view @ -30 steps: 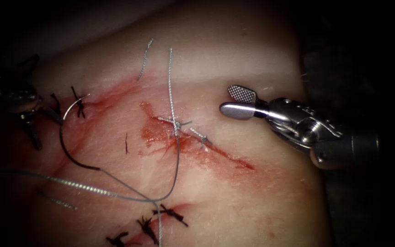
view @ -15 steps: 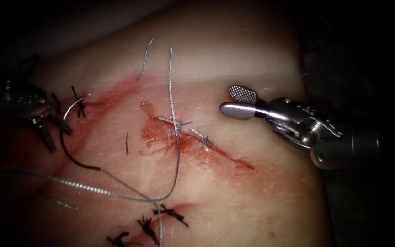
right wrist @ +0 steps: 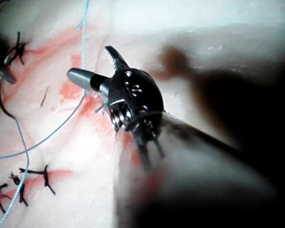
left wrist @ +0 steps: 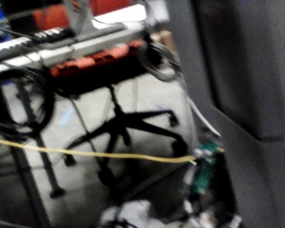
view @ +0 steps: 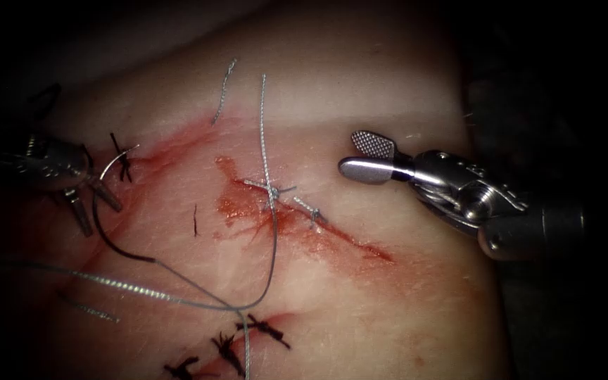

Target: Wound Closure

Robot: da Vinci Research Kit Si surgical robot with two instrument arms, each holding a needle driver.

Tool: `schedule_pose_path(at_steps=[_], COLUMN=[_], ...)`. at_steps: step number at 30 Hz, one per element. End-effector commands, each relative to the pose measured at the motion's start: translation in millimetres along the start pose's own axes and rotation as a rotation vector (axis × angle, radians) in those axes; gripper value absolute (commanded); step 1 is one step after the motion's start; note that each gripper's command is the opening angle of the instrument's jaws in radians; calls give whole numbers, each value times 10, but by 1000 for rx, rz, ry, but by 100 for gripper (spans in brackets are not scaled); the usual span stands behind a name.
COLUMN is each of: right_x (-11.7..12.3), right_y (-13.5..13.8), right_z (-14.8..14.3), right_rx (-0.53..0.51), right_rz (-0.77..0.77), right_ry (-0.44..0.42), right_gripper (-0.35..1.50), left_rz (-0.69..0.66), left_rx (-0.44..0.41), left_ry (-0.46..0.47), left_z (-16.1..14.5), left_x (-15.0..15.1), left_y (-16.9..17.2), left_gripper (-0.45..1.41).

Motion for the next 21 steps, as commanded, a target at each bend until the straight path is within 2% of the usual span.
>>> schedule_pose_path(at_steps=[1, 4, 6, 8, 18, 21], right_x=[-4, -4, -4, -4, -3, -1], right_y=[-1, -2, -2, -2, -3, -4], right_z=[8, 8, 8, 8, 7, 7], right_rx=[3, 3, 3, 3, 3, 2], right_rz=[-3, -3, -3, -3, -2, 1], right_ry=[0, 0, 0, 0, 0, 0], right_gripper=[142, 142, 142, 142, 142, 143], left_rz=[20, 53, 83, 107, 115, 117], left_rx=[-10, -18, -23, -27, -2, 33], left_ry=[-1, -8, -12, -24, -53, -54], left_z=[5, 3, 3, 3, 1, -2], left_x=[1, 1, 0, -1, -3, 0], left_y=[-4, -5, -6, -6, -3, -4], left_gripper=[41, 27, 2, -42, -45, -45])
